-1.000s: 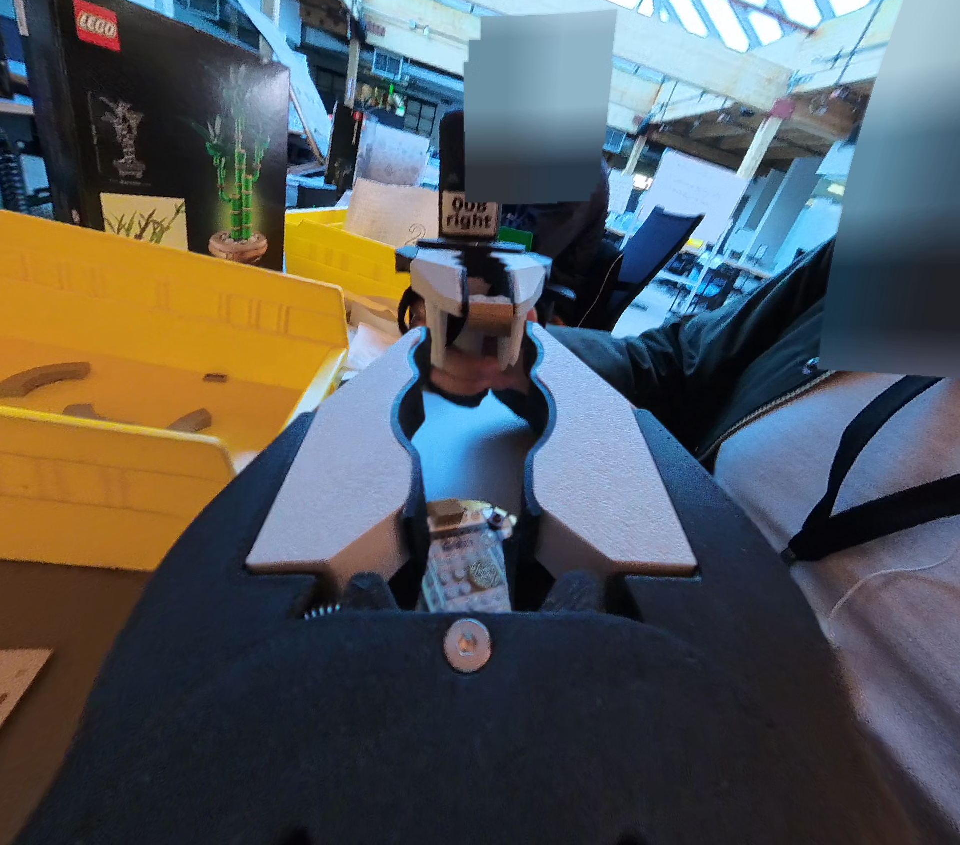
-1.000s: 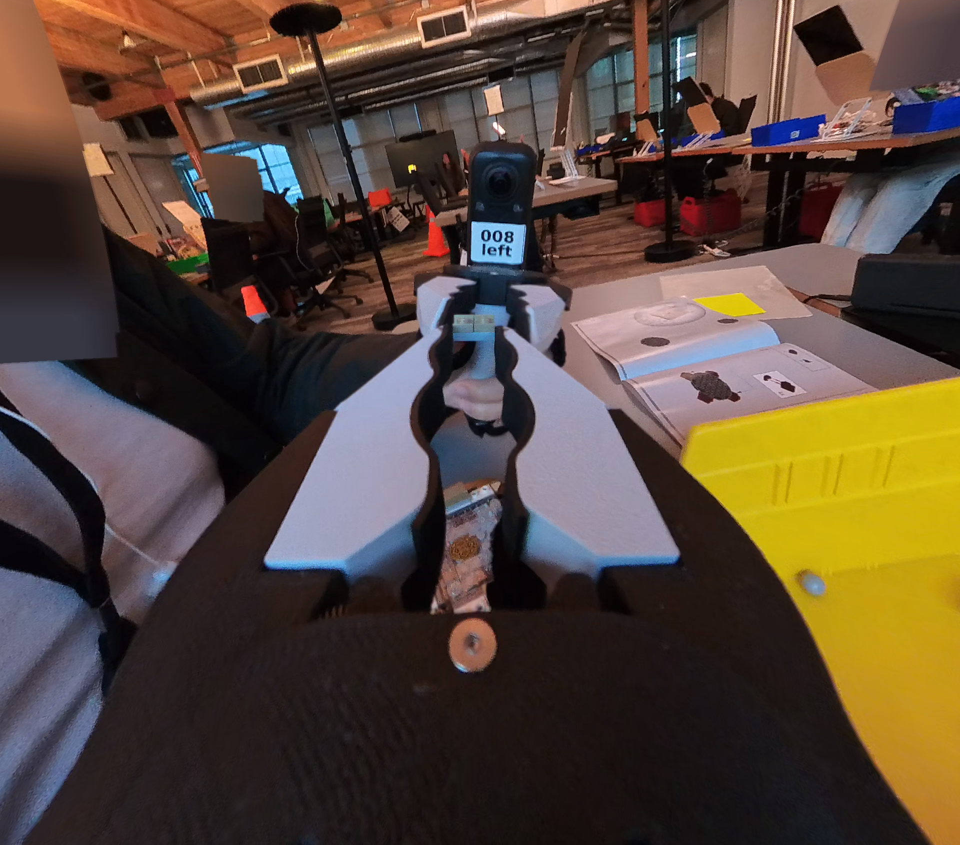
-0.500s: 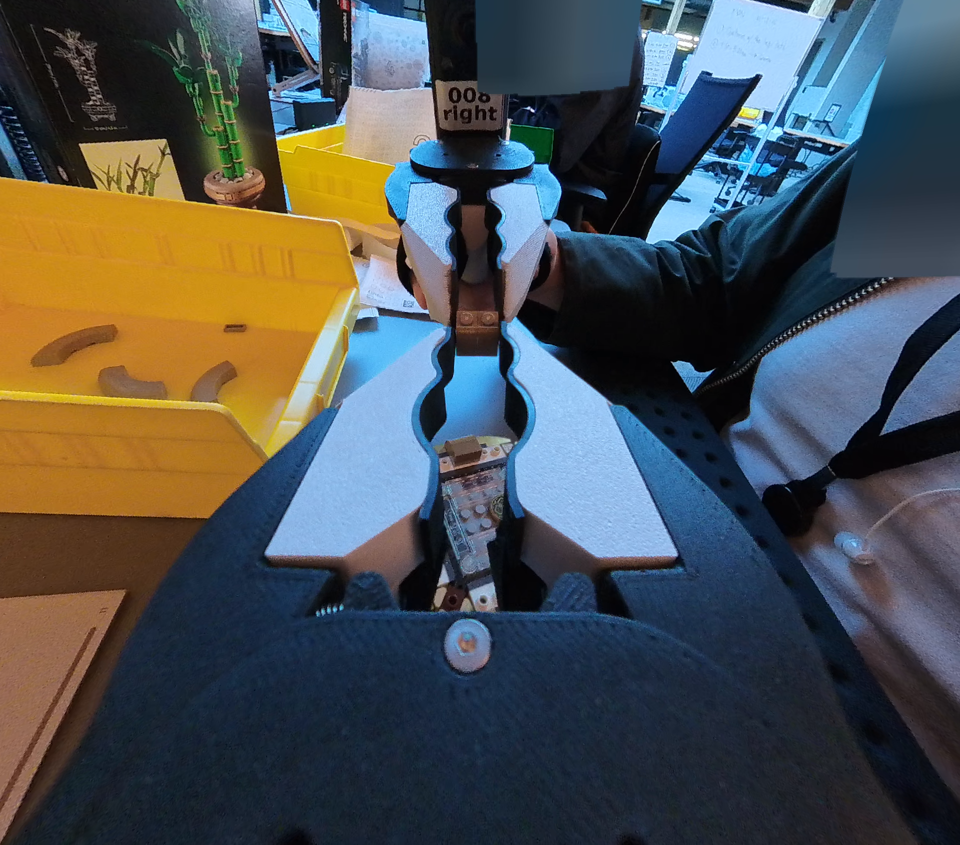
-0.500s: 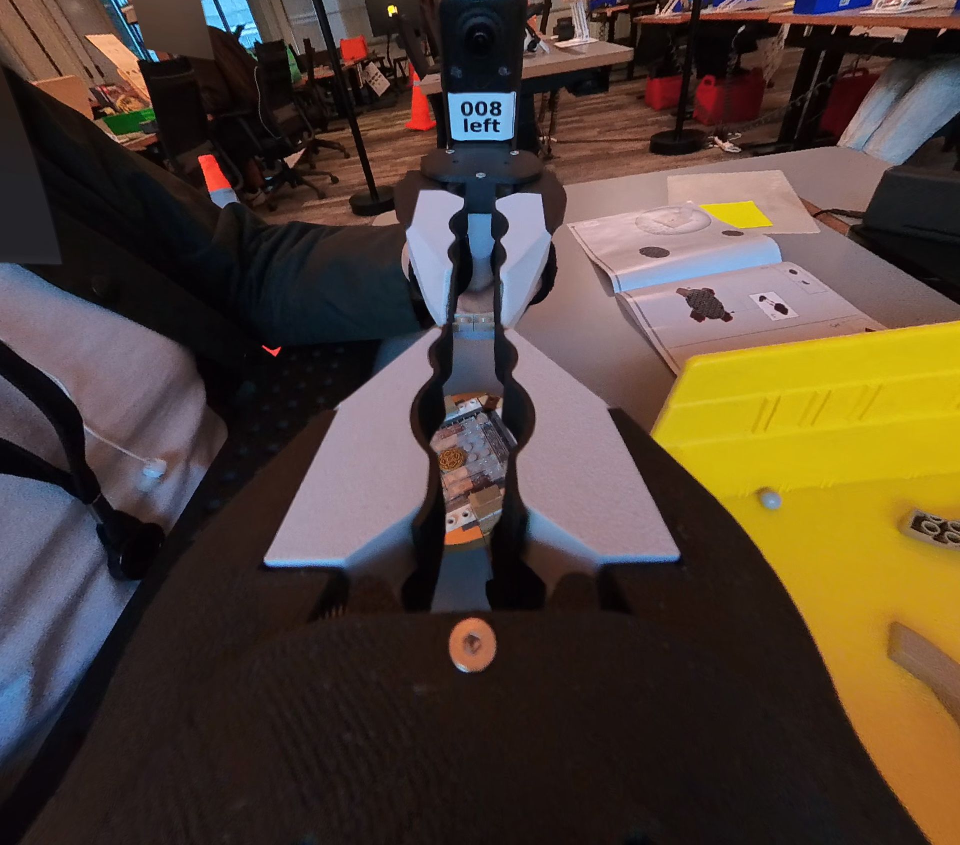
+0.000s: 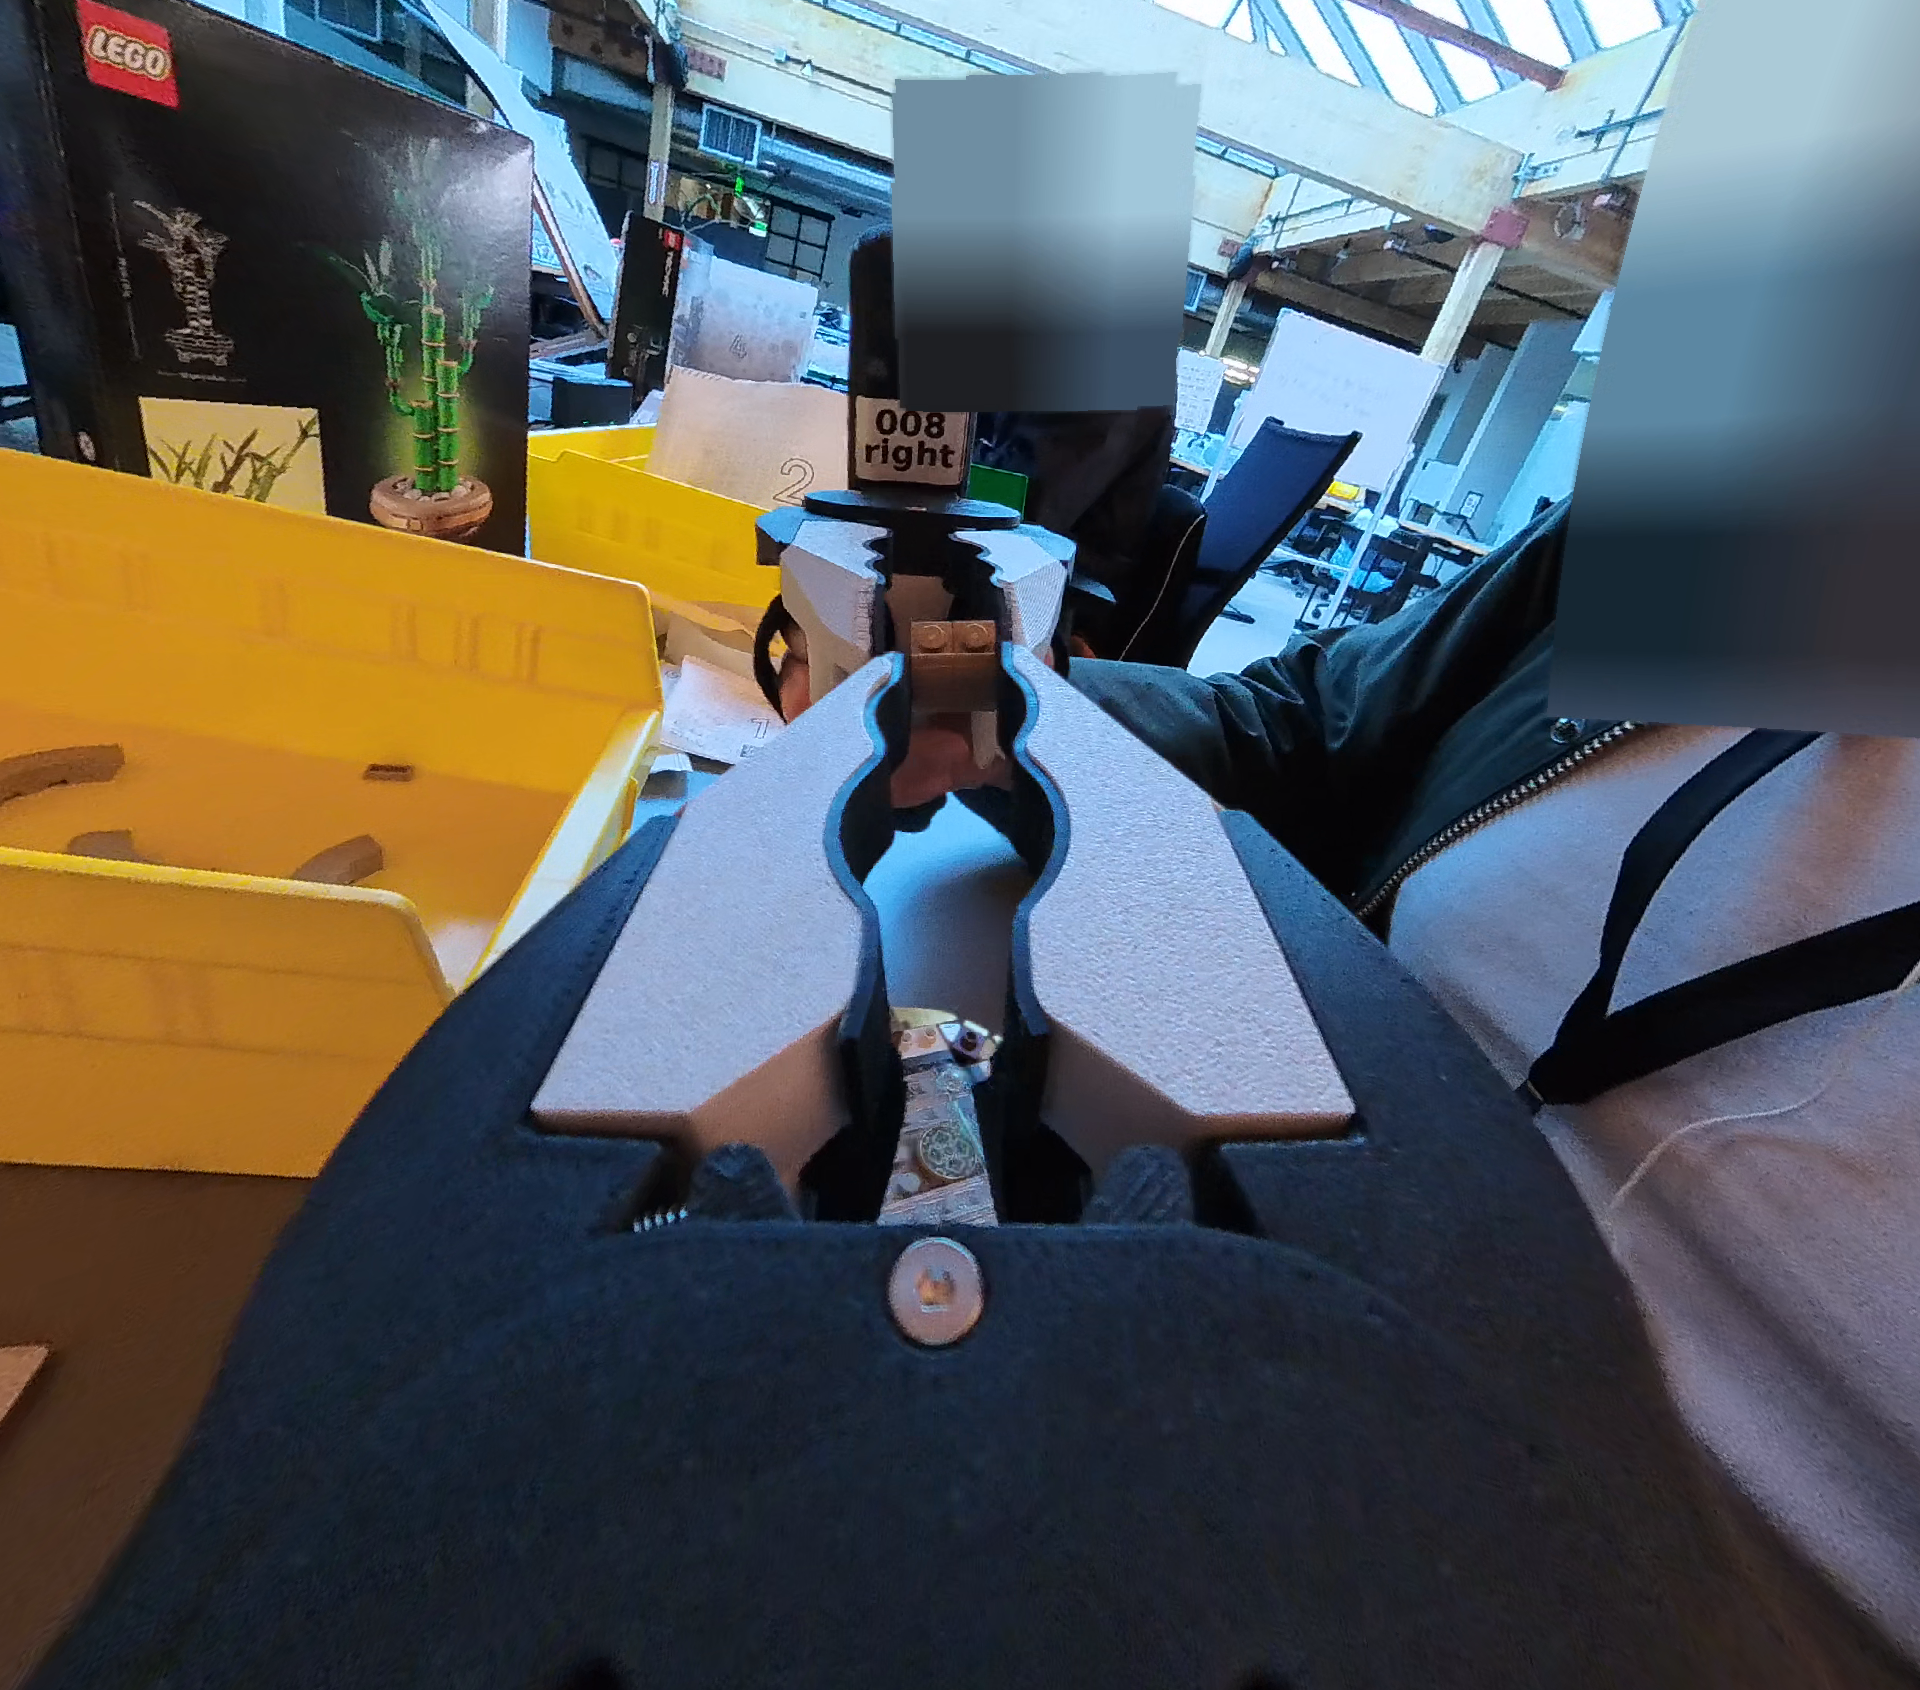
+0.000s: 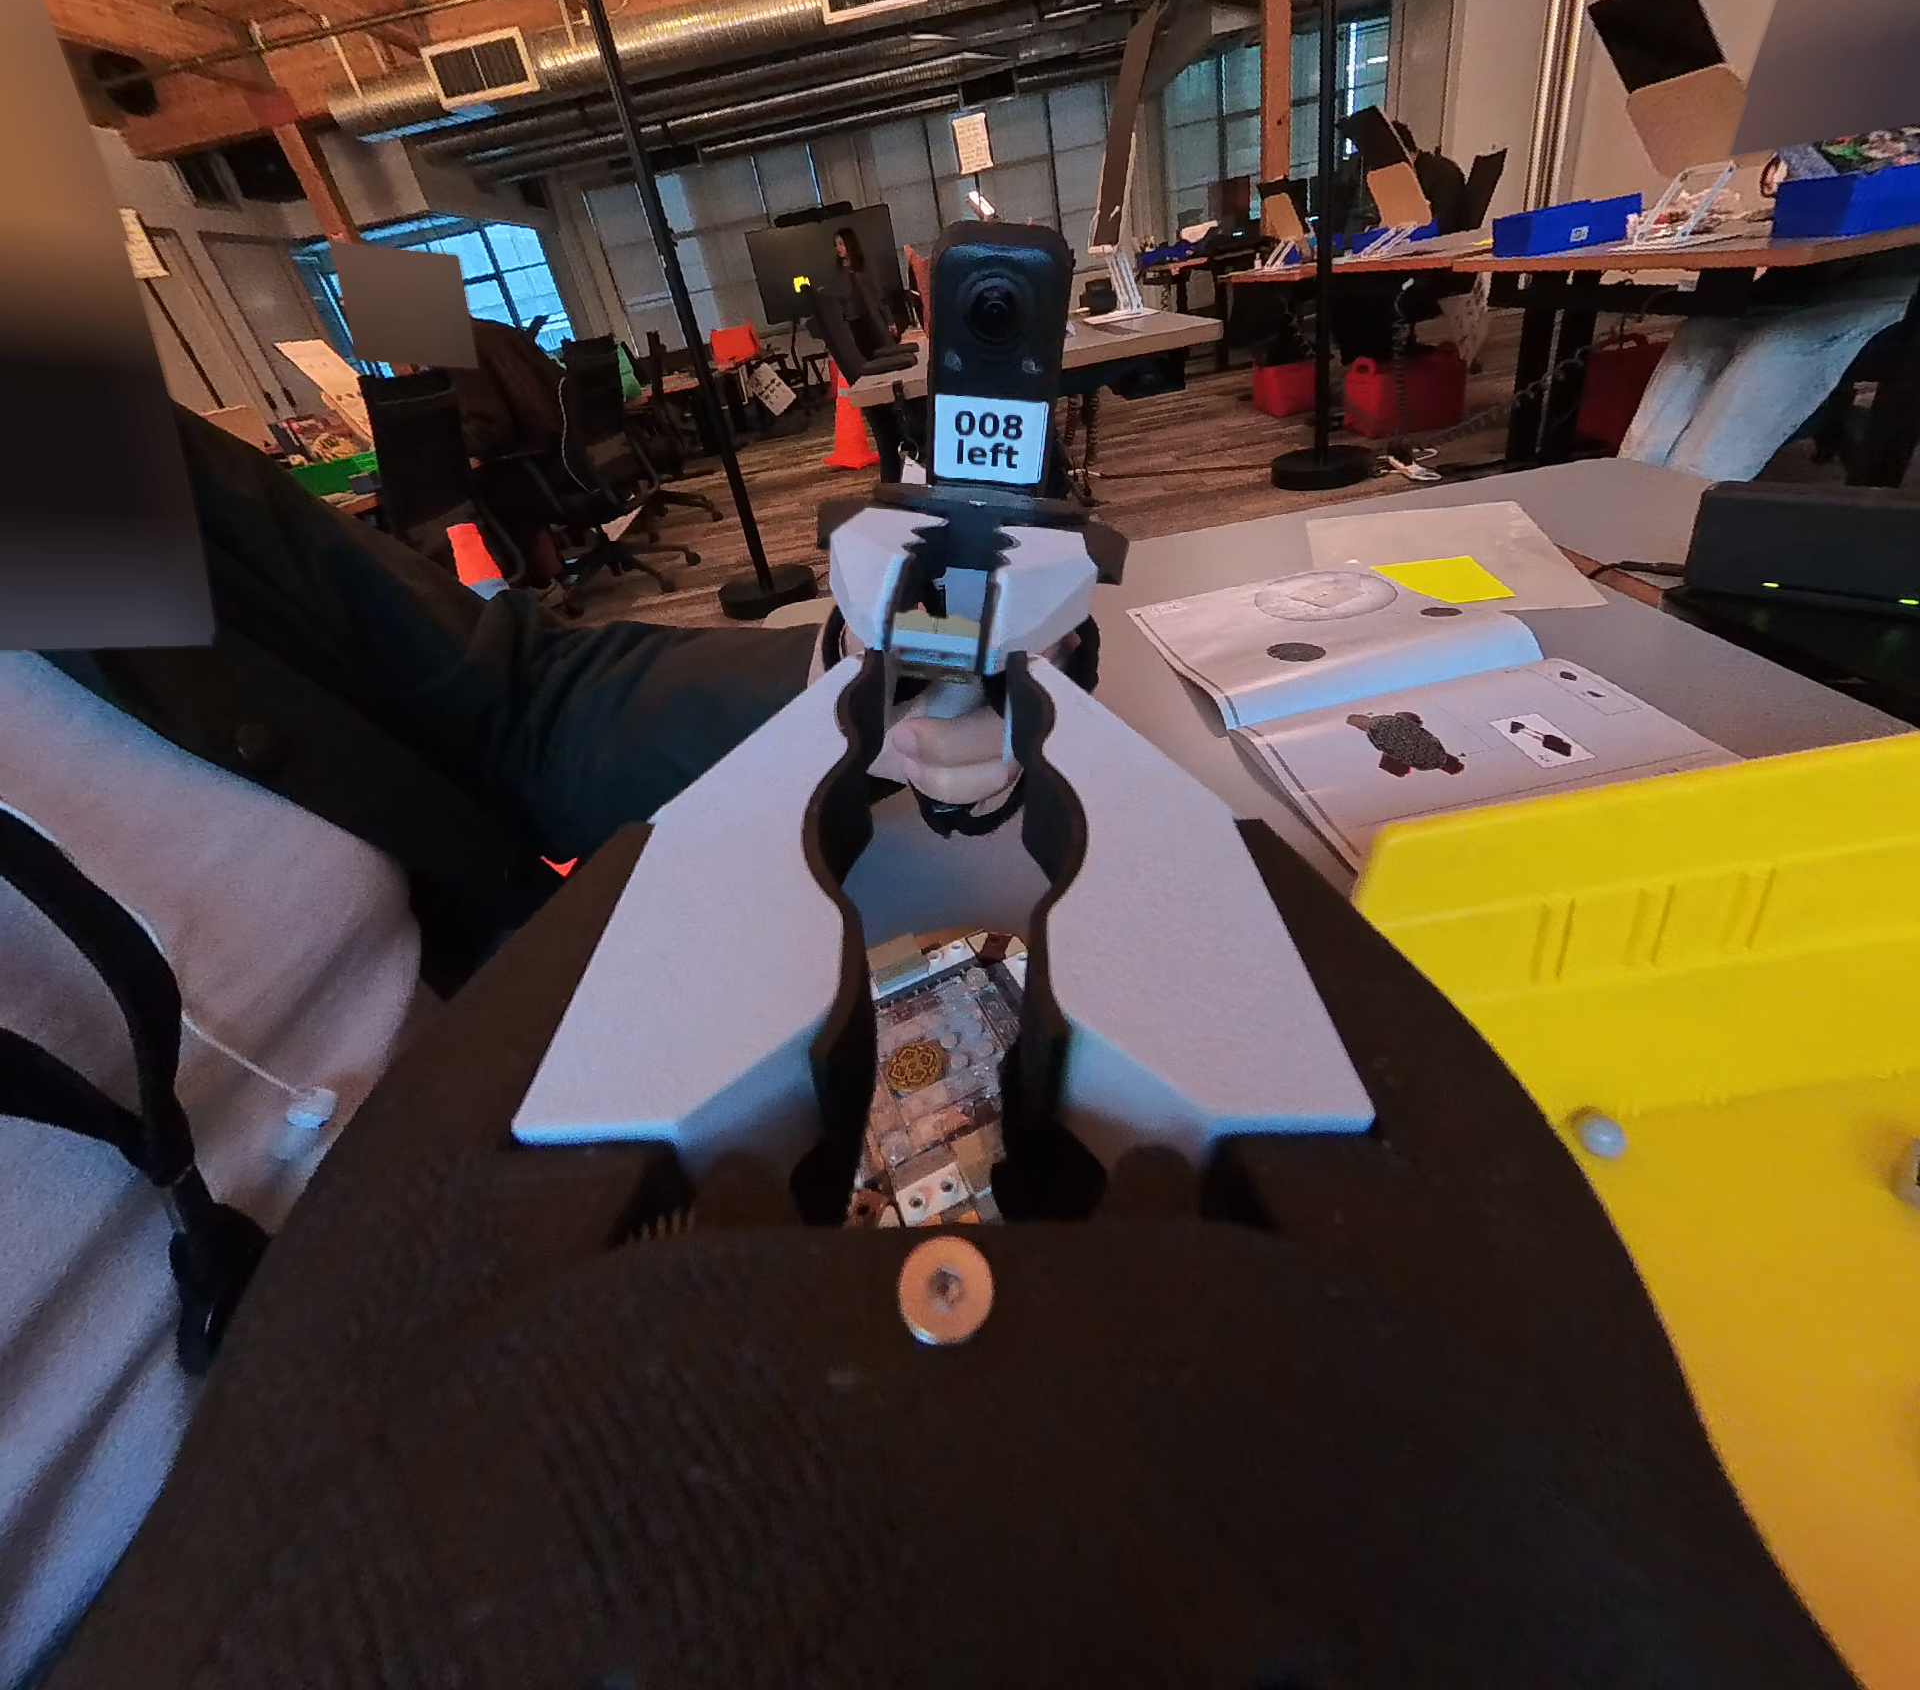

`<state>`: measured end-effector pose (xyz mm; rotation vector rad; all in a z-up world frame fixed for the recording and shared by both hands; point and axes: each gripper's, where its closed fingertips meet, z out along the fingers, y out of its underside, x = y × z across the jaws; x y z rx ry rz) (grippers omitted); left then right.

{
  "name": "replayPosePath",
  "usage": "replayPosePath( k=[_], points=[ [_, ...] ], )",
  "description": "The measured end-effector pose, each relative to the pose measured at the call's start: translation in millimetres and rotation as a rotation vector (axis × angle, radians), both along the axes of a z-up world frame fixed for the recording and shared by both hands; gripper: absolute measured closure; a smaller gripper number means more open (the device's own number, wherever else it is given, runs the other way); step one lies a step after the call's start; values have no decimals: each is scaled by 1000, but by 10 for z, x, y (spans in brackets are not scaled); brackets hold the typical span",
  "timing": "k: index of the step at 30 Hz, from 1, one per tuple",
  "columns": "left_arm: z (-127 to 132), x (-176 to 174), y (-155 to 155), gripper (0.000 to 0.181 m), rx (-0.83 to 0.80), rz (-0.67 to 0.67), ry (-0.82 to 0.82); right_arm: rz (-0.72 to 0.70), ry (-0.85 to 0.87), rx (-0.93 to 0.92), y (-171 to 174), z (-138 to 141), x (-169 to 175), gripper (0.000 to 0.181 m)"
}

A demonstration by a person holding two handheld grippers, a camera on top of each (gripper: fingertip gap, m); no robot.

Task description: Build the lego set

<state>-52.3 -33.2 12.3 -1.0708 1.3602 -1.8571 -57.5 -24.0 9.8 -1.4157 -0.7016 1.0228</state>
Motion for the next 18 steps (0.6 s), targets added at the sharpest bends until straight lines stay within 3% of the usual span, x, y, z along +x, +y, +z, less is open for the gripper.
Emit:
replayPosePath(
  k=[9, 18],
  points=[
    [7, 2, 20, 168, 26, 29, 1, 10, 50, -61, 18, 23, -2, 165],
    [156, -8, -40, 169, 42, 67, -79, 20, 43, 8, -60, 155, 10, 169]
  ],
)
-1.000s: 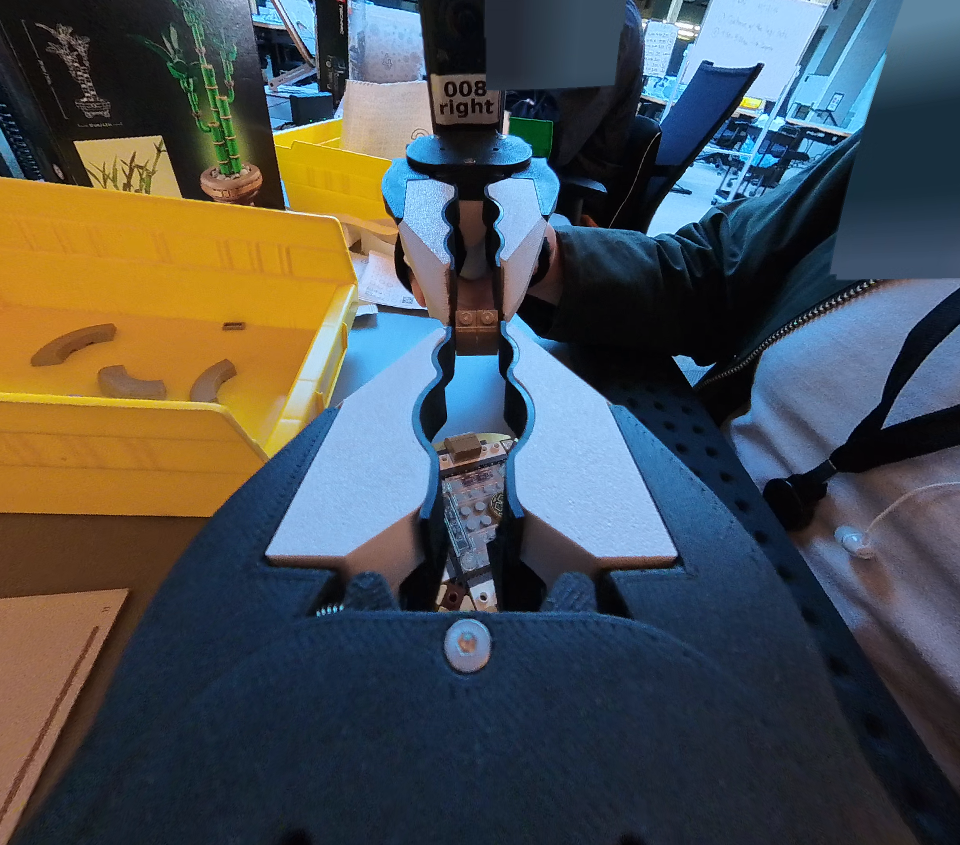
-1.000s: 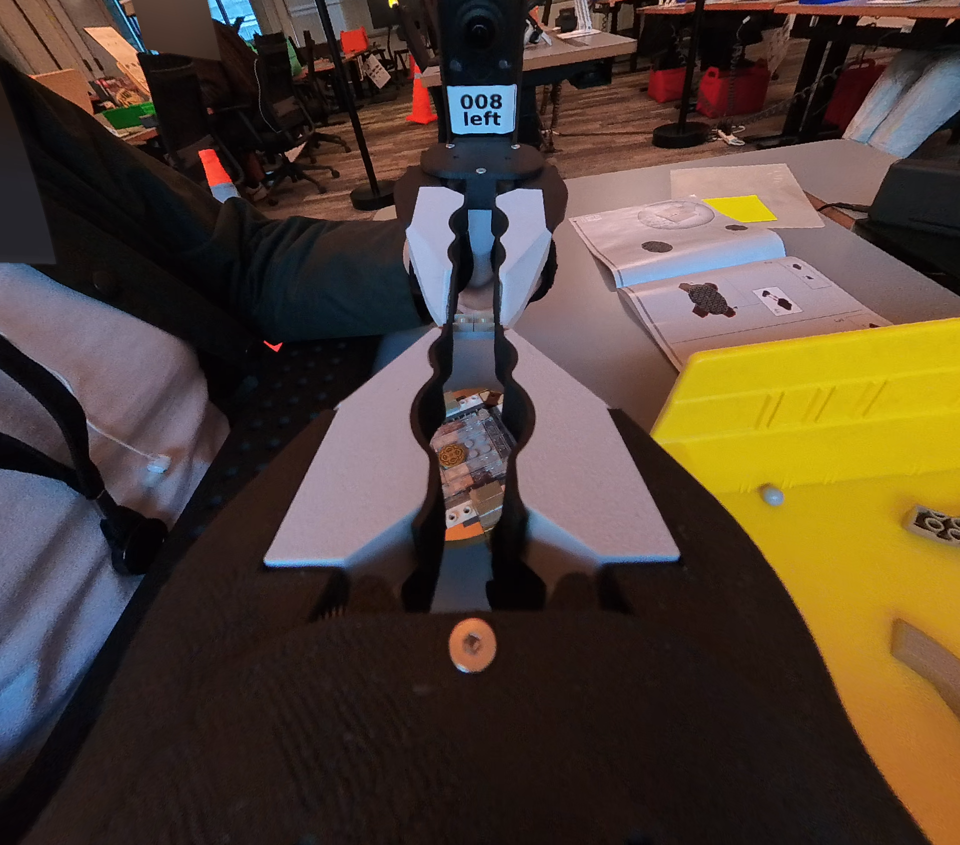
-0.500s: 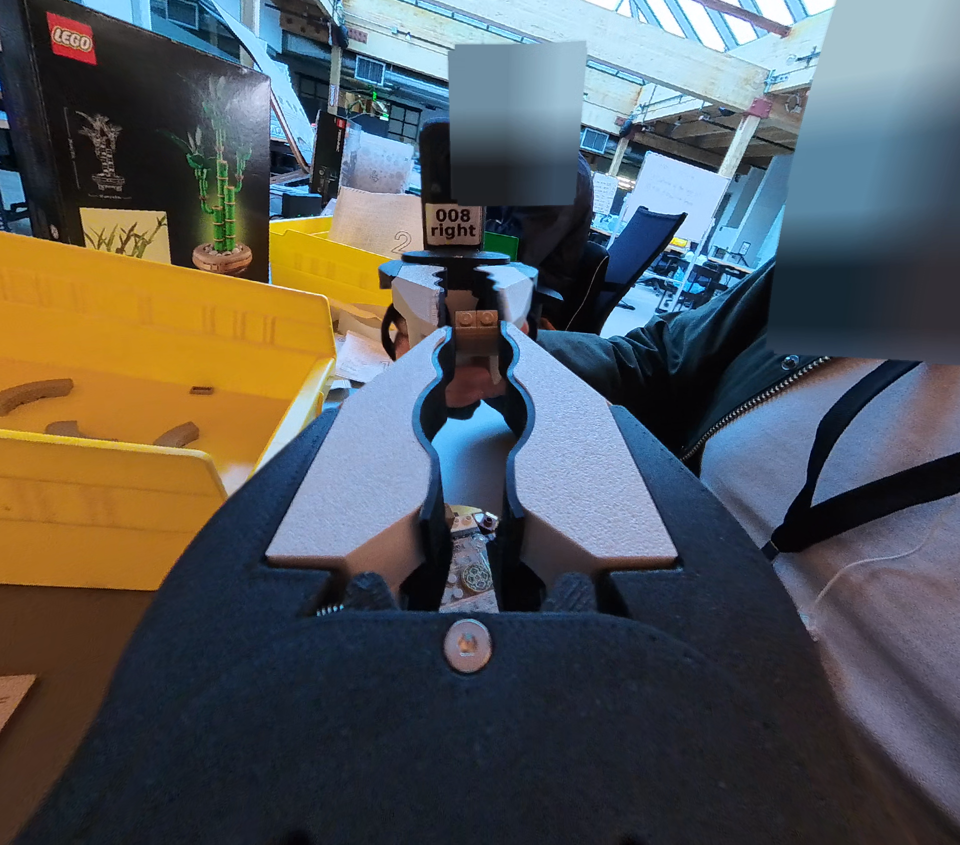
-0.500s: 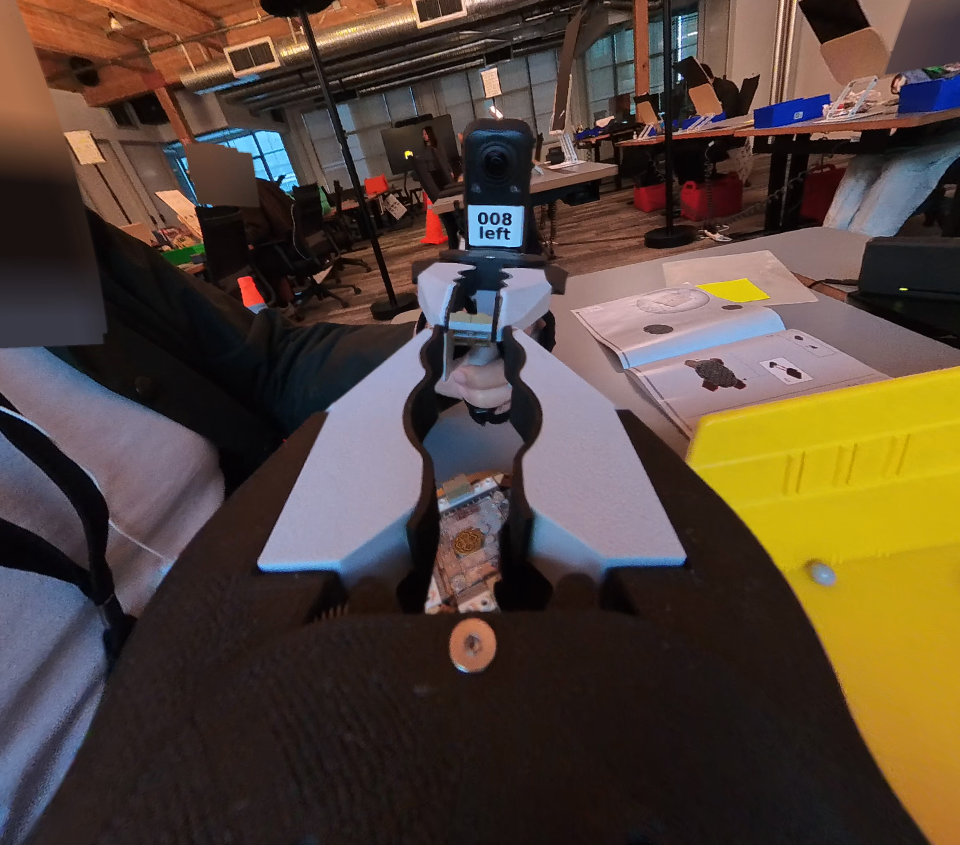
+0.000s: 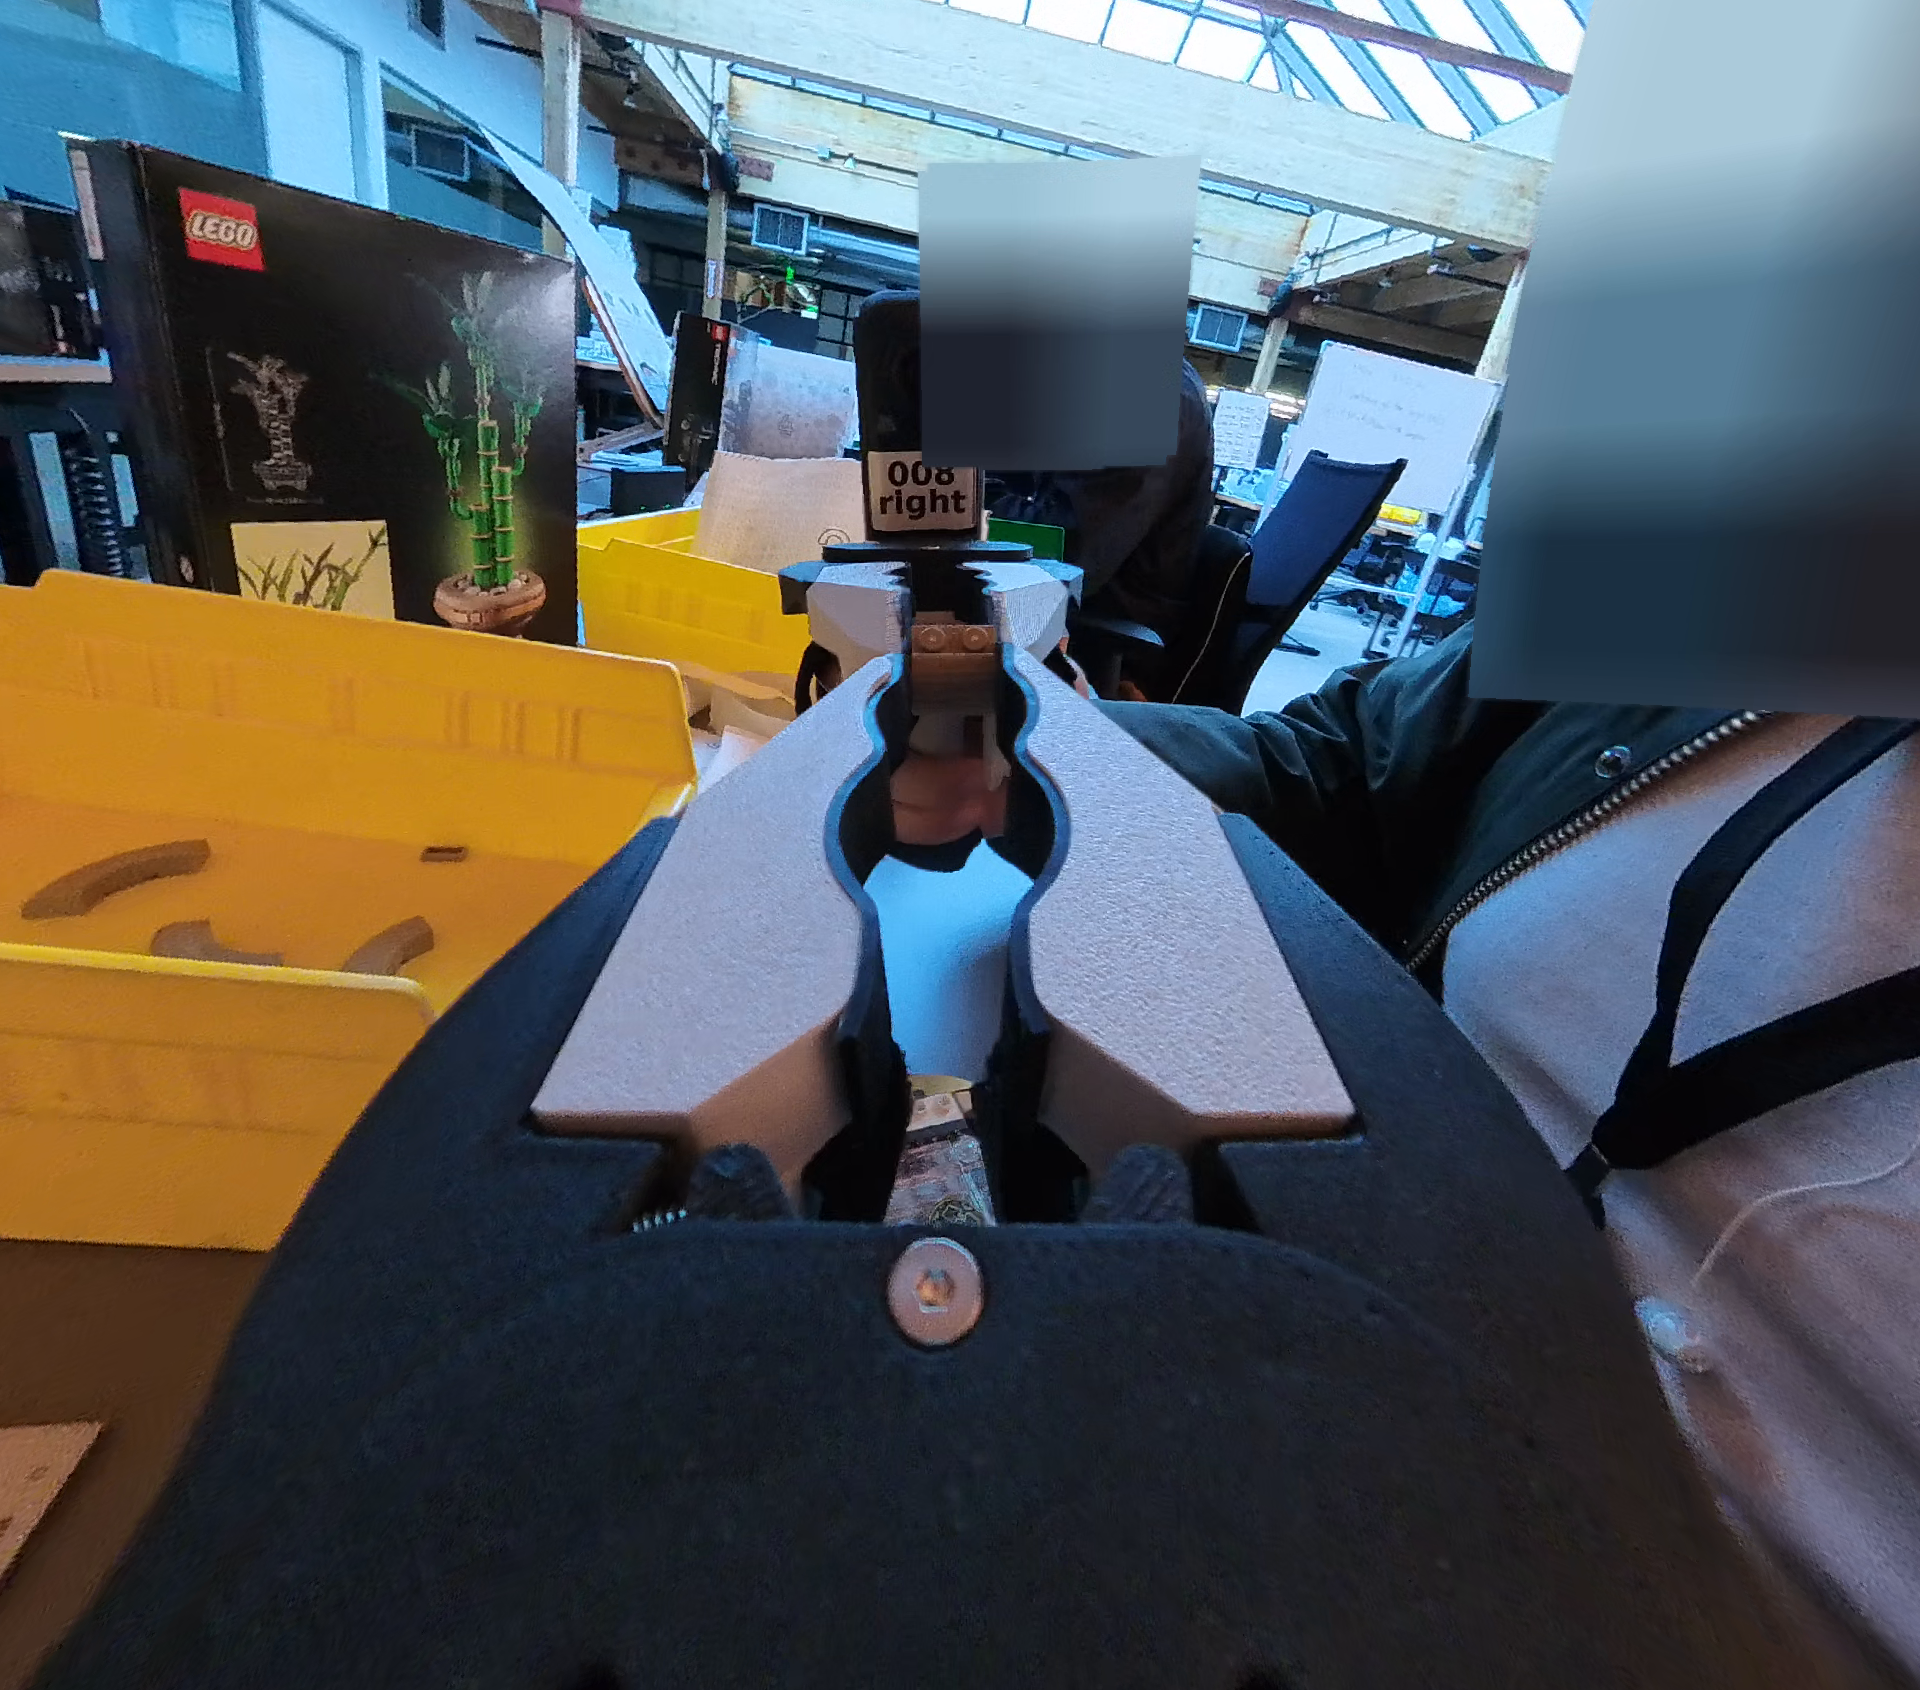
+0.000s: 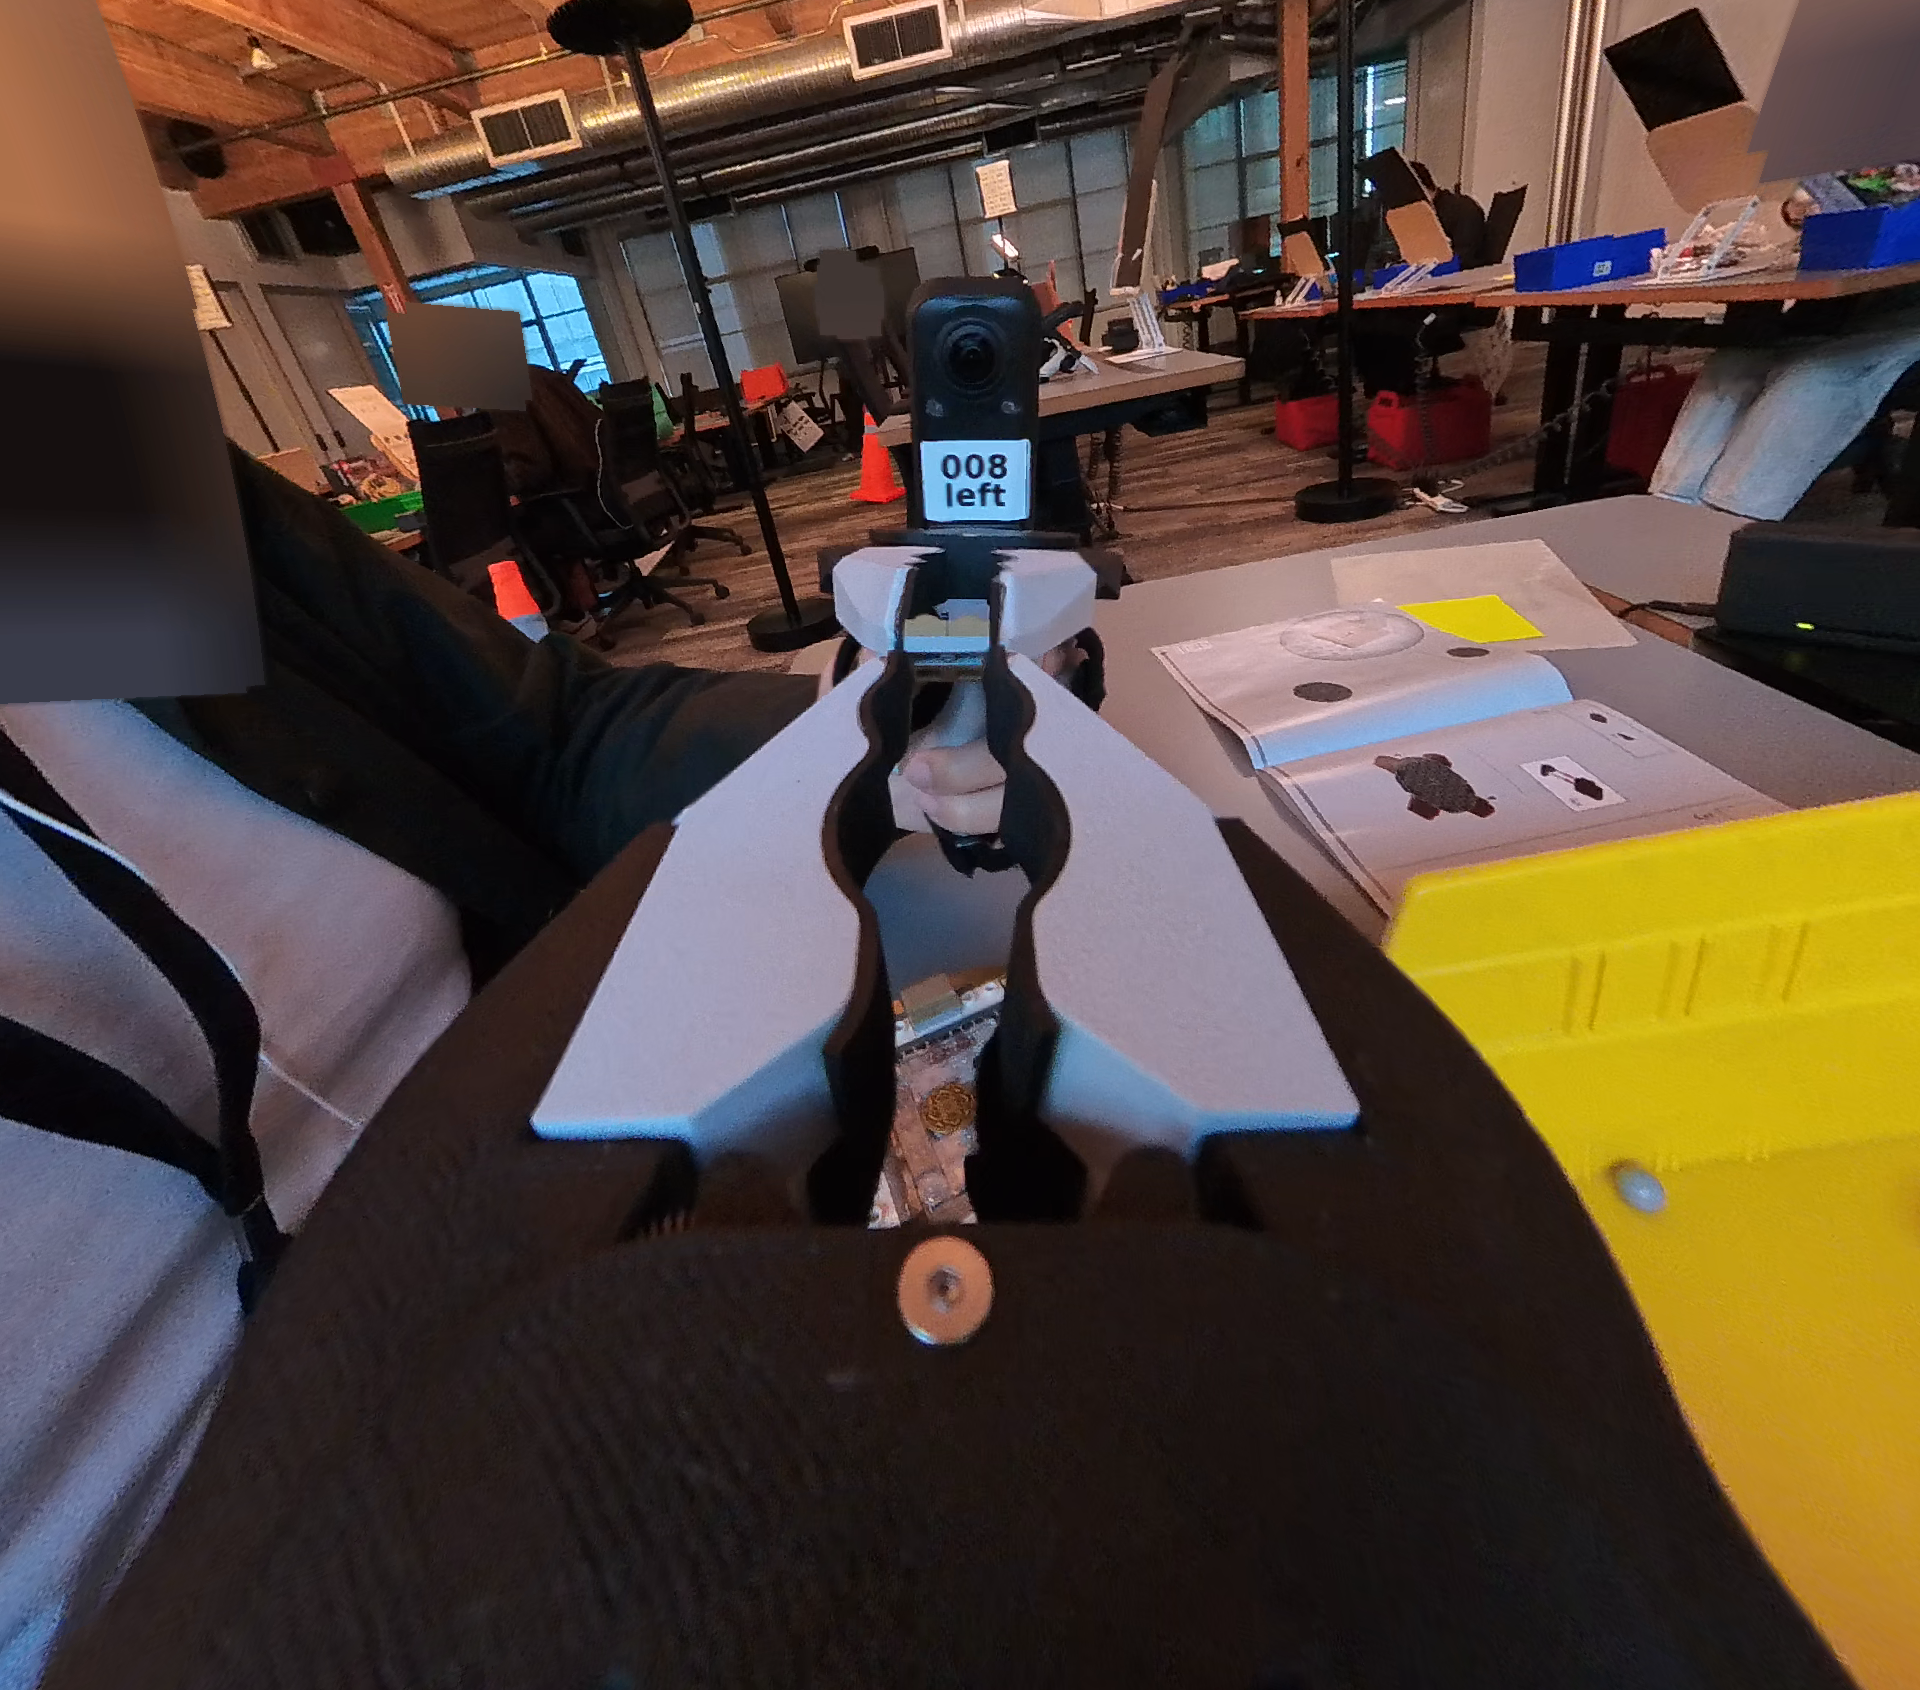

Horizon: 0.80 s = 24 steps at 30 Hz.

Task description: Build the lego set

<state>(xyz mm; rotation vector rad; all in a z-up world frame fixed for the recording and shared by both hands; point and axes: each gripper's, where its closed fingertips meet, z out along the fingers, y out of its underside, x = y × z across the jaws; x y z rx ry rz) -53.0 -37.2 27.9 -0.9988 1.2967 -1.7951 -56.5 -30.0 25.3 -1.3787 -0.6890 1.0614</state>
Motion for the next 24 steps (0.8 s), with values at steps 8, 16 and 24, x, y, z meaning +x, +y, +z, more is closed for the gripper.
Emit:
replayPosePath(
  k=[8, 16, 24],
  points=[
    [378, -425, 304, 168, -80, 11, -202, -30, -18, 54, -51, 78, 228, 181],
    [275, -189, -134, 168, 65, -16, -242, -87, 43, 166, -95, 316, -94, 156],
    [292, -138, -228, 168, 43, -21, -273, -65, 68, 199, -187, 399, -135, 158]
  ],
)
